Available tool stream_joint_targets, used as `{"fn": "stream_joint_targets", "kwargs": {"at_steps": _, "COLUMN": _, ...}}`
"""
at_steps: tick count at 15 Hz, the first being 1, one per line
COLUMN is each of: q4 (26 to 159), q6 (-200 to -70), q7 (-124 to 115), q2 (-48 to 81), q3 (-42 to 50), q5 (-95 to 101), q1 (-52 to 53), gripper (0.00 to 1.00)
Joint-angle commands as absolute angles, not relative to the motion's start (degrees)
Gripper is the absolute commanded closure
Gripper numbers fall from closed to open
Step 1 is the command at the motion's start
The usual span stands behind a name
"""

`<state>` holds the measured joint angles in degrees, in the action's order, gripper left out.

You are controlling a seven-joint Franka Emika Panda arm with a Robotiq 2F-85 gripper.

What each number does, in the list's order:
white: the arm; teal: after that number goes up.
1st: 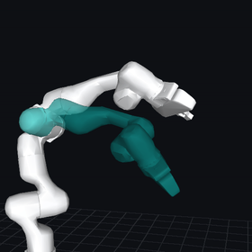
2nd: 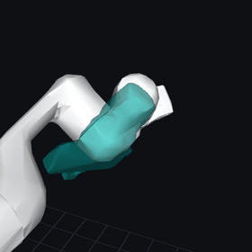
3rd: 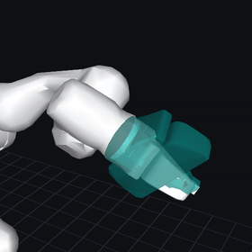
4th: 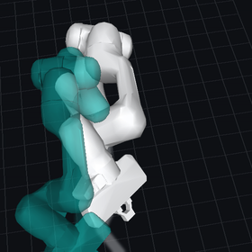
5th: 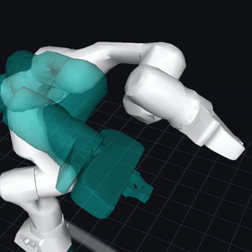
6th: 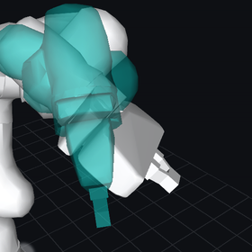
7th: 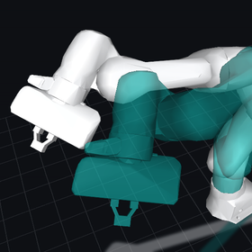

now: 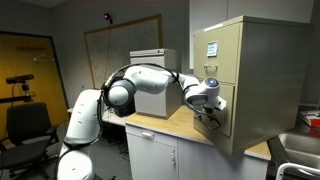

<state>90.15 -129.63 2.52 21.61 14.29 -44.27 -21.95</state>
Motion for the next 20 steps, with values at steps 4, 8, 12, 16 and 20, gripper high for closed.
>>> {"fn": "stream_joint_targets", "kwargs": {"at_steps": 4, "q4": 107.18, "q6": -126.58, "q7": 7.65, "q2": 10.15, "q3": 14.40, "q5": -38.12, "q1": -21.28, "gripper": 0.90}}
{"fn": "stream_joint_targets", "kwargs": {"at_steps": 8, "q4": 114.52, "q6": -125.56, "q7": 11.31, "q2": 5.00, "q3": 14.89, "q5": -38.72, "q1": -21.36, "gripper": 0.90}}
{"fn": "stream_joint_targets", "kwargs": {"at_steps": 12, "q4": 122.06, "q6": -124.83, "q7": 14.05, "q2": -0.90, "q3": 15.45, "q5": -39.77, "q1": -20.92, "gripper": 0.93}}
{"fn": "stream_joint_targets", "kwargs": {"at_steps": 16, "q4": 129.53, "q6": -125.93, "q7": 17.73, "q2": -6.65, "q3": 16.35, "q5": -43.24, "q1": -20.00, "gripper": 0.94}}
{"fn": "stream_joint_targets", "kwargs": {"at_steps": 20, "q4": 136.28, "q6": -126.42, "q7": 20.58, "q2": -12.22, "q3": 17.81, "q5": -46.03, "q1": -18.95, "gripper": 0.94}}
